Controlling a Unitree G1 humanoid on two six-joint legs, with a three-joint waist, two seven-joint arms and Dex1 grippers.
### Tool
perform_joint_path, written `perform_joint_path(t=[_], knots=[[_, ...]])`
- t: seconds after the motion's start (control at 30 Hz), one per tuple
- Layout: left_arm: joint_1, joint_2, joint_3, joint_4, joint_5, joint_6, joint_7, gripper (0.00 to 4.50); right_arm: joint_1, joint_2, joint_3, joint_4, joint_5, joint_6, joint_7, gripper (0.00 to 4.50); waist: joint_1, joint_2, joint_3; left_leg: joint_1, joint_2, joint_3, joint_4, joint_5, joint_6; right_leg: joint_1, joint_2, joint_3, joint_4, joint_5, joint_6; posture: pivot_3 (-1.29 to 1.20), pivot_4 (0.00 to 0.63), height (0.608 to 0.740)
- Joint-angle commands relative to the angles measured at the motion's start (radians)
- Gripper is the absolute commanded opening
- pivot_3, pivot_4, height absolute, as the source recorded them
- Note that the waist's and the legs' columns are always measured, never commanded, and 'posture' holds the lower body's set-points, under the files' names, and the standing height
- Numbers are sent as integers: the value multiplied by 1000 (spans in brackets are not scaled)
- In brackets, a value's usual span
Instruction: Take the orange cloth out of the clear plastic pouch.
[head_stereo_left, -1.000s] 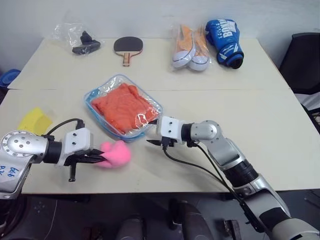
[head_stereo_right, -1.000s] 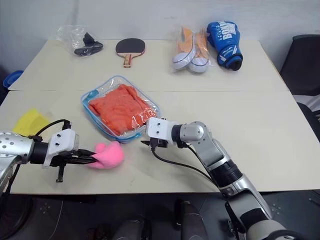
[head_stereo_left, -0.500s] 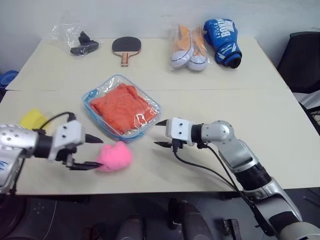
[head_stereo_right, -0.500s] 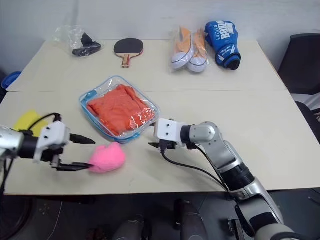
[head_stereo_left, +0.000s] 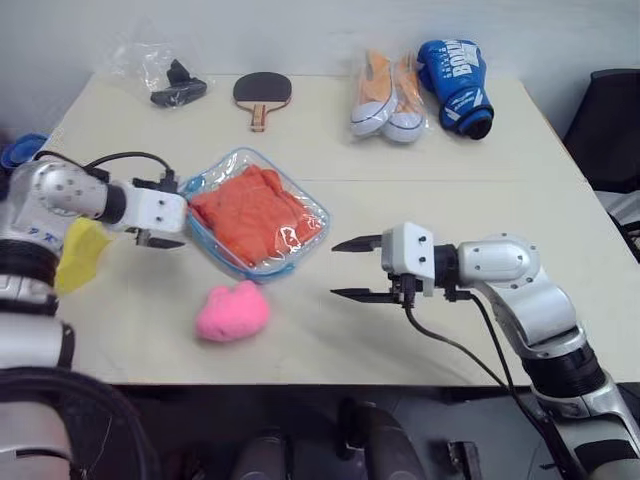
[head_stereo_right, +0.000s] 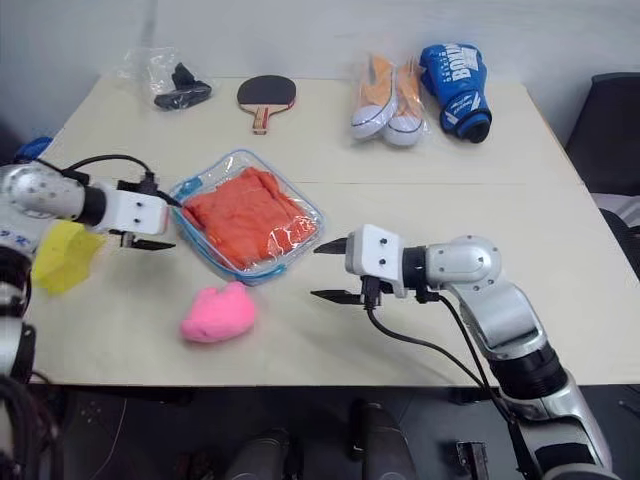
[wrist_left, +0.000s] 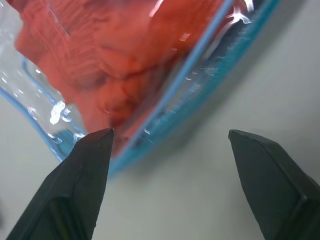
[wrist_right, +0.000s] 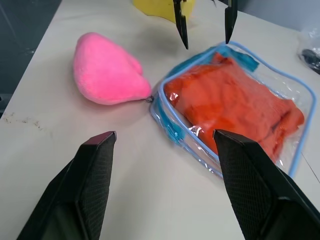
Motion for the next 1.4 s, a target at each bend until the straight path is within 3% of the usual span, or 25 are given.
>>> perform_joint_path(t=[0.03,0.2,0.43,0.63,0.77,0.9,1.0,1.1,1.33,1.4], knots=[[-54,-14,-47,95,92,-39,133,3875,23,-20,-44,-75,35,34,-28,3228,-3,0,0,0,0,1,0,0,0,0,0,0,0,0,0,0,150,740],[-75,-40,-94,161,147,-49,166,3875,66,-36,-64,-116,31,61,-71,3228,-2,-1,0,2,1,4,0,0,0,0,0,1,1,0,0,0,150,740],[-67,-48,-74,175,110,-33,56,1906,81,-50,-66,-125,29,61,-94,3228,0,-1,0,2,0,4,0,0,0,0,0,1,2,0,0,0,150,740],[-21,-65,27,81,-47,59,-194,15,71,-52,-50,-108,24,44,-89,3228,-1,-1,0,2,0,4,0,0,0,0,0,1,2,0,0,0,150,740],[129,-38,79,-217,-148,340,-385,15,67,-47,-39,-97,22,30,-81,3228,-4,-1,0,2,1,4,0,0,0,0,1,1,2,0,0,0,150,740],[407,-9,159,-816,-249,847,-478,15,64,-40,-27,-86,19,17,-79,3228,-9,-1,0,4,2,1,0,0,0,0,1,6,3,0,0,0,150,740],[535,-15,193,-1143,-257,1142,-463,15,64,-39,-17,-76,12,2,-74,3228,-2,0,0,3,2,-2,2,0,0,0,1,12,2,0,0,0,150,740],[576,-25,191,-1270,-228,1283,-400,15,66,-40,-7,-69,4,-15,-71,3228,6,0,0,2,2,-6,7,0,0,2,1,12,3,0,0,0,150,740],[592,-28,174,-1269,-205,1352,-265,15,65,-51,17,-33,-30,-67,-55,3228,6,0,0,0,1,-7,10,-1,1,2,1,12,6,0,0,0,150,740],[596,-31,176,-1281,-221,1375,-252,445,66,-53,23,-20,-45,-86,-48,3228,5,0,0,0,1,-8,10,-1,1,2,1,12,5,0,0,0,150,740]])
